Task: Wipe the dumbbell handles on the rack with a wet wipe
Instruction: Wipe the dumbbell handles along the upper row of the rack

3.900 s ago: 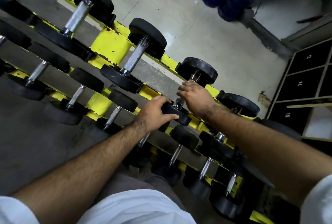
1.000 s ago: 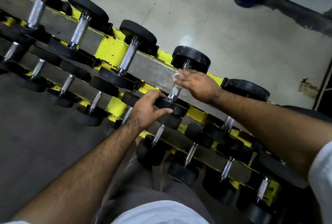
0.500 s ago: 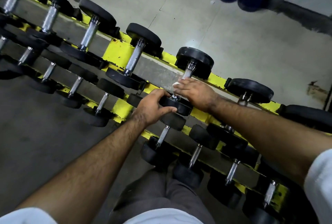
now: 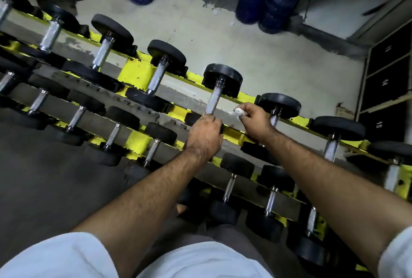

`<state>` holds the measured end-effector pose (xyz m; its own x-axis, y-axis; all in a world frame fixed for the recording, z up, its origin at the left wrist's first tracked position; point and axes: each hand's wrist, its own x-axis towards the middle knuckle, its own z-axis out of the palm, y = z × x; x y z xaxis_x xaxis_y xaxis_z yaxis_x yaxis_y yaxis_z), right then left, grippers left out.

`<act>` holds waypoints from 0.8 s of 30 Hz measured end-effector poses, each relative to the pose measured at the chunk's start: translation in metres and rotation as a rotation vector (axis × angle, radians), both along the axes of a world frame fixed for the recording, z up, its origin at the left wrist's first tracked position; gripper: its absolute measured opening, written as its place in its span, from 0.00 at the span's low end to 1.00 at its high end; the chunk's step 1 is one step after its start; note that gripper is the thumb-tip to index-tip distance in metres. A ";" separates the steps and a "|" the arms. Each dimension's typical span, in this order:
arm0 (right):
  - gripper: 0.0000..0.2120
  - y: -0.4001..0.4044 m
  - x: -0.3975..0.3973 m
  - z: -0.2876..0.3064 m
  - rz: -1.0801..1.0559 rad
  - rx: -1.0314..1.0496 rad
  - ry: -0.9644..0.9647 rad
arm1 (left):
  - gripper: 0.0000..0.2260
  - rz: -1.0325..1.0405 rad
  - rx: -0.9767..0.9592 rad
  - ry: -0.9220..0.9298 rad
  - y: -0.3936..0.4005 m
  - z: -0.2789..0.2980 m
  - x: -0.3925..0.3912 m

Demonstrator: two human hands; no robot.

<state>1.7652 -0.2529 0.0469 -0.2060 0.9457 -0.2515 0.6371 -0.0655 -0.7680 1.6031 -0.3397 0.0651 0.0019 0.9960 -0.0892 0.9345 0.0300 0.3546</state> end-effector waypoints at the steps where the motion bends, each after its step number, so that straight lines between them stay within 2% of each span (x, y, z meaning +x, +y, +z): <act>1: 0.13 -0.002 0.007 0.004 -0.023 -0.019 0.012 | 0.15 -0.026 0.015 -0.018 -0.003 0.002 0.006; 7: 0.12 -0.006 0.054 0.023 -0.022 -0.031 -0.013 | 0.13 -0.087 0.001 -0.141 -0.011 0.006 0.055; 14: 0.11 -0.002 0.128 0.016 0.002 -0.002 -0.134 | 0.14 0.030 -0.103 -0.231 -0.011 -0.004 0.132; 16: 0.08 -0.003 0.147 0.012 0.033 0.028 -0.143 | 0.16 0.047 -0.136 -0.230 -0.014 -0.010 0.155; 20: 0.07 -0.002 0.164 0.006 0.119 0.142 -0.145 | 0.22 0.121 -0.143 -0.141 -0.020 -0.022 0.181; 24: 0.09 0.010 0.165 0.000 0.210 0.351 -0.189 | 0.23 0.160 -0.147 -0.148 -0.020 -0.023 0.184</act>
